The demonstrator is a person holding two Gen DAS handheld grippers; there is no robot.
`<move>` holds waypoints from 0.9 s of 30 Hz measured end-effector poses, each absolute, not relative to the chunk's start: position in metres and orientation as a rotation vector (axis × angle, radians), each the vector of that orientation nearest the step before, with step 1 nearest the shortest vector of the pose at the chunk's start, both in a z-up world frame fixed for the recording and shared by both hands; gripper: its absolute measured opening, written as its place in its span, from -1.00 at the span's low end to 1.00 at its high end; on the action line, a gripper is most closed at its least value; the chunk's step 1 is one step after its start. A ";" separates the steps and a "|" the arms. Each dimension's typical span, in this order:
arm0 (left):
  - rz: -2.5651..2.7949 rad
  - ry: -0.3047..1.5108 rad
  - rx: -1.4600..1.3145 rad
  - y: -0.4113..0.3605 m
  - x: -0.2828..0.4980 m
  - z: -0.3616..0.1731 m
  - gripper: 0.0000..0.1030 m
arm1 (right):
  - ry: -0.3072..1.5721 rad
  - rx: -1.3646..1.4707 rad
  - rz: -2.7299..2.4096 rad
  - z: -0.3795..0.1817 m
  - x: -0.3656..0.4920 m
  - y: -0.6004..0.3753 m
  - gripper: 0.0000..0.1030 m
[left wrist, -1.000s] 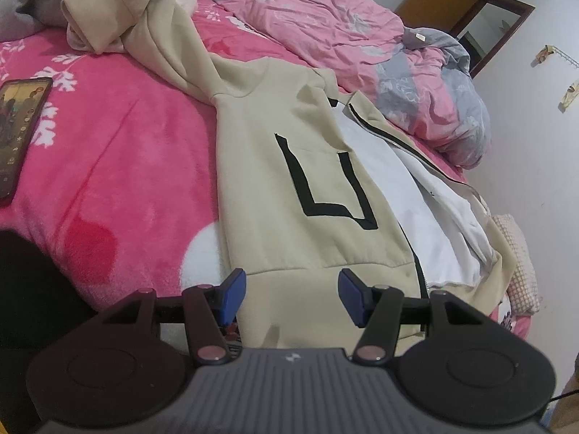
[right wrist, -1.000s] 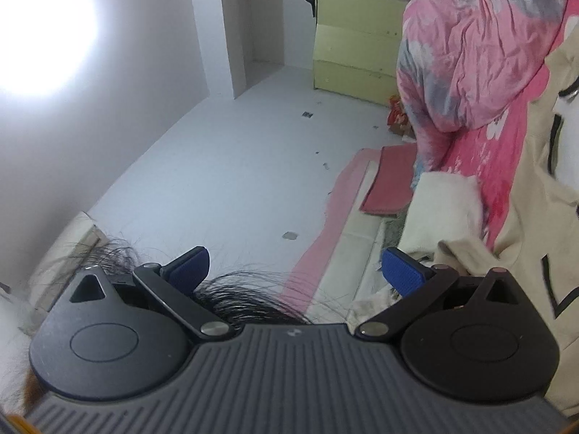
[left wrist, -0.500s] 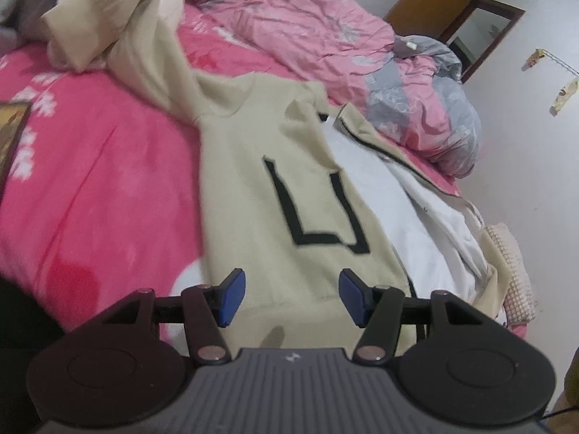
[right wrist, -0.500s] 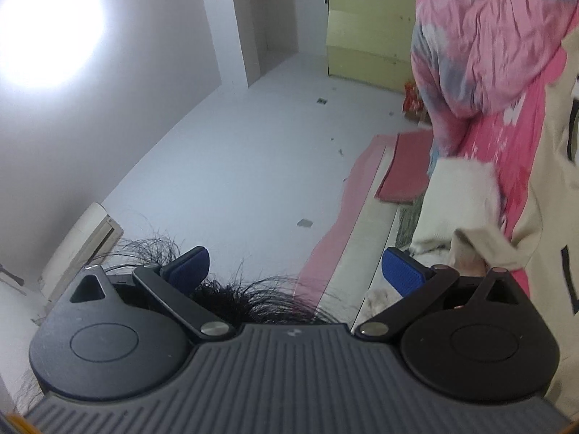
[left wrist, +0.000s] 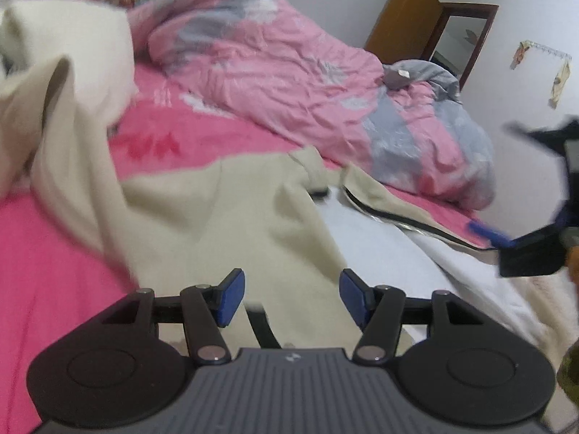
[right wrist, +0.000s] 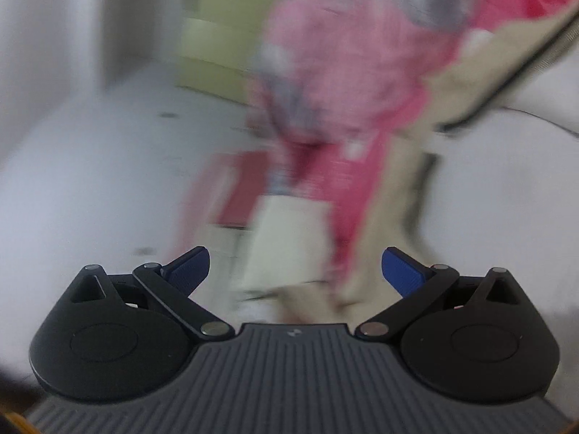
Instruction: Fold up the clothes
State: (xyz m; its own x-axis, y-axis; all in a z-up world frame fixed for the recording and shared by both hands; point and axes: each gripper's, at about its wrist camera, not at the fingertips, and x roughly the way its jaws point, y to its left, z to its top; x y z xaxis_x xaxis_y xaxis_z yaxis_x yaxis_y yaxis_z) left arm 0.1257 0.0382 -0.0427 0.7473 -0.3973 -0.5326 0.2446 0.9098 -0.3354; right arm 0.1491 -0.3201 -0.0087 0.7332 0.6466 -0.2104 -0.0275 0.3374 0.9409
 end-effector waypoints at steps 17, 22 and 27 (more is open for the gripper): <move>-0.362 0.618 -0.358 0.065 0.156 -0.104 0.19 | 0.747 0.885 0.229 -0.124 0.351 -0.275 0.19; -0.409 0.593 -0.452 0.076 0.158 -0.111 0.24 | 0.690 0.876 0.319 -0.132 0.361 -0.274 0.19; -0.416 0.588 -0.475 0.078 0.158 -0.112 0.24 | 0.705 0.838 0.347 -0.128 0.361 -0.268 -0.44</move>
